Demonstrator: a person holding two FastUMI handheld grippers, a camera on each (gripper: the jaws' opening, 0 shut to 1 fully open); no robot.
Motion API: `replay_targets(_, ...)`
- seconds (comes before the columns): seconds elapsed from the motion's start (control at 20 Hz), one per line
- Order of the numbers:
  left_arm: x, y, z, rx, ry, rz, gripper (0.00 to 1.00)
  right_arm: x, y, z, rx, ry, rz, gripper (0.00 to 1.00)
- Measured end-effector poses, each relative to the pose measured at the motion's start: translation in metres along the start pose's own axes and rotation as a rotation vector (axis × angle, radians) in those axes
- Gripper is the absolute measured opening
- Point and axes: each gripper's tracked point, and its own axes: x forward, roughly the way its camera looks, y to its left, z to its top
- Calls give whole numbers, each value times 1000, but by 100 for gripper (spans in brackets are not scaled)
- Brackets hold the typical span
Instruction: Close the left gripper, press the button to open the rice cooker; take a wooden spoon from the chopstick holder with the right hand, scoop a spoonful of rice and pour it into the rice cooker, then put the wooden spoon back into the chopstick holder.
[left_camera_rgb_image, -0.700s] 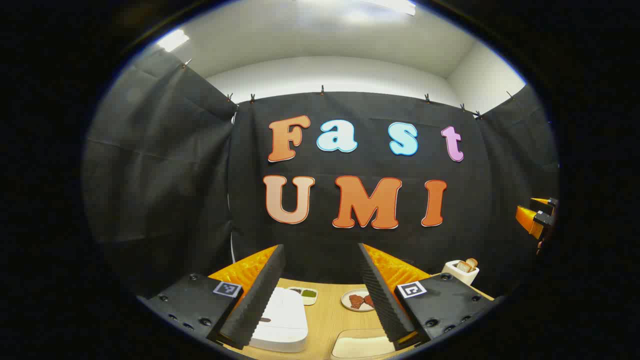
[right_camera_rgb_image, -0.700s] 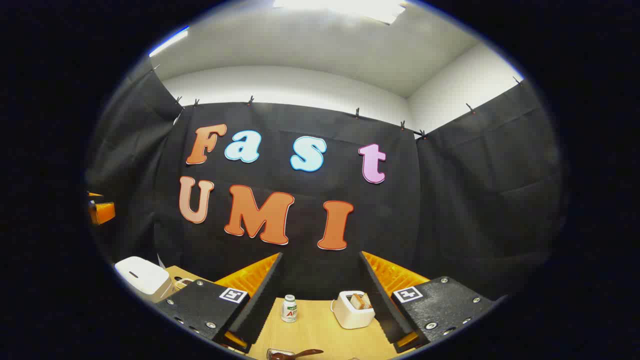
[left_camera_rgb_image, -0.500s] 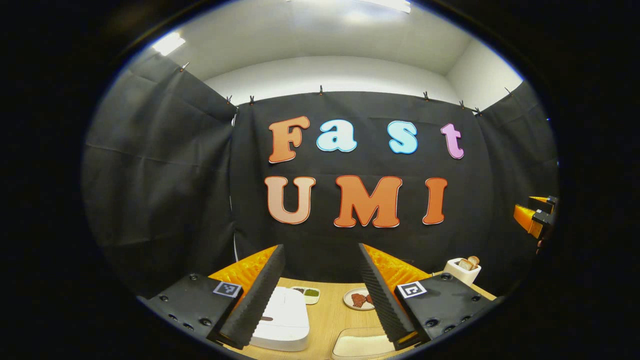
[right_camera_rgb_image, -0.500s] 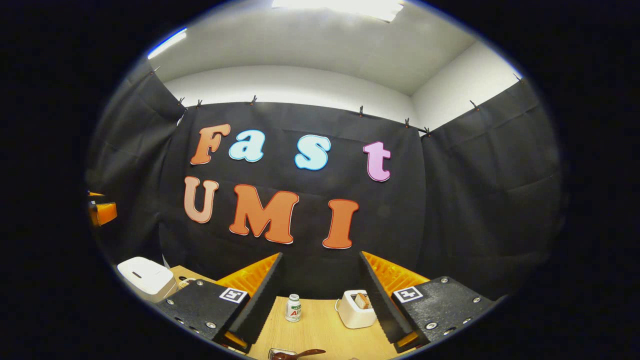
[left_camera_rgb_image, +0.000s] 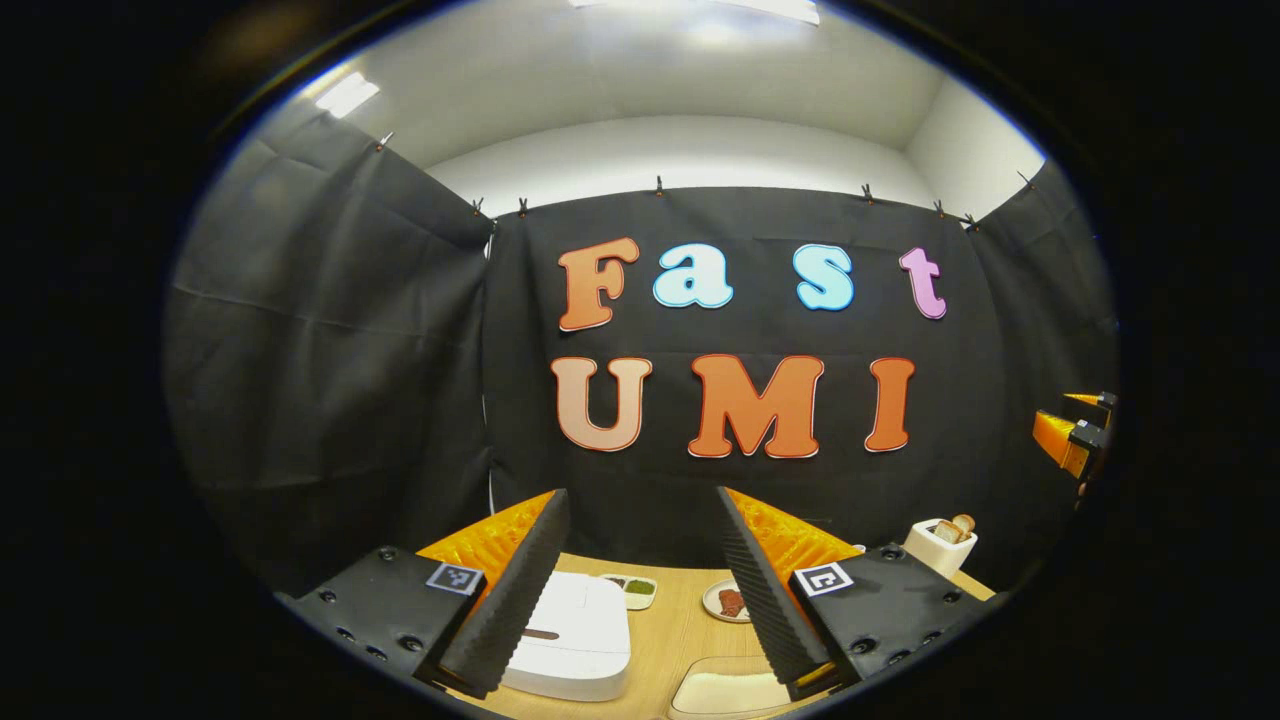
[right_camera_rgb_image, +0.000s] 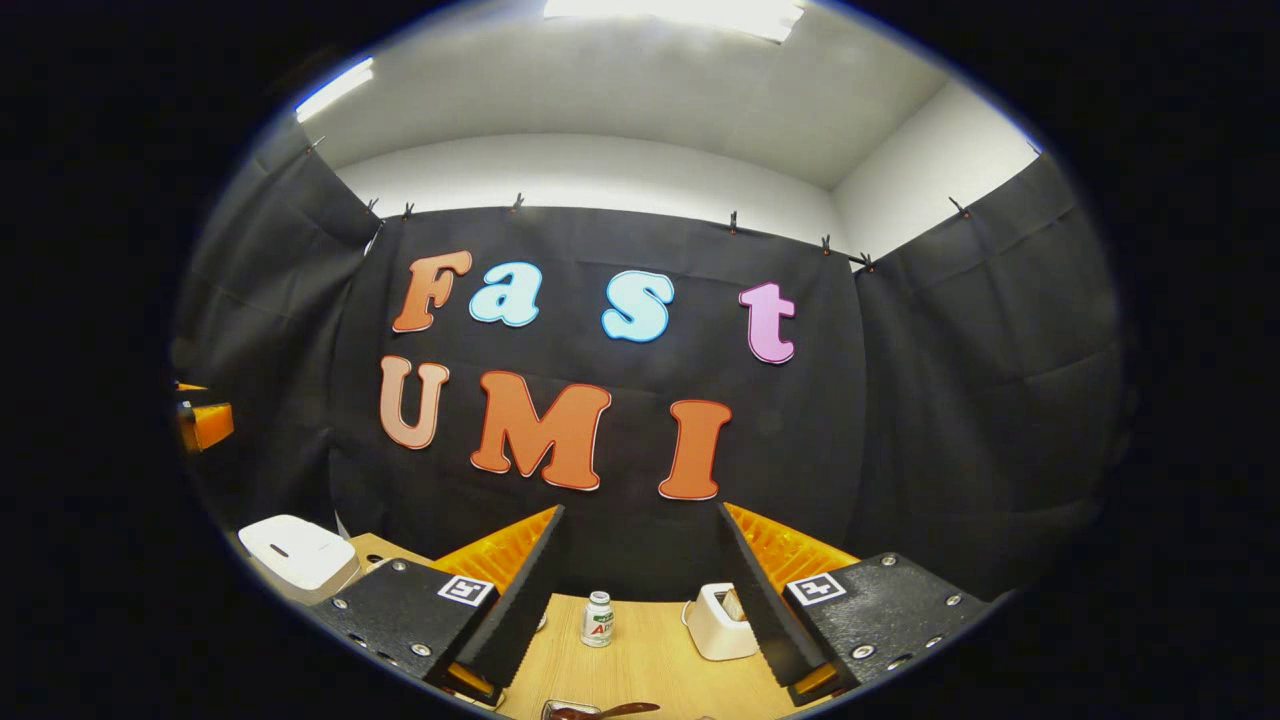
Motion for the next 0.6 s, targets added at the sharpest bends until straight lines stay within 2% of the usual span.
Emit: replay_targets(0.6, 16, 20, -1, 45, -19, 34, 97, 10, -10, -25, 26, 55, -17, 91)
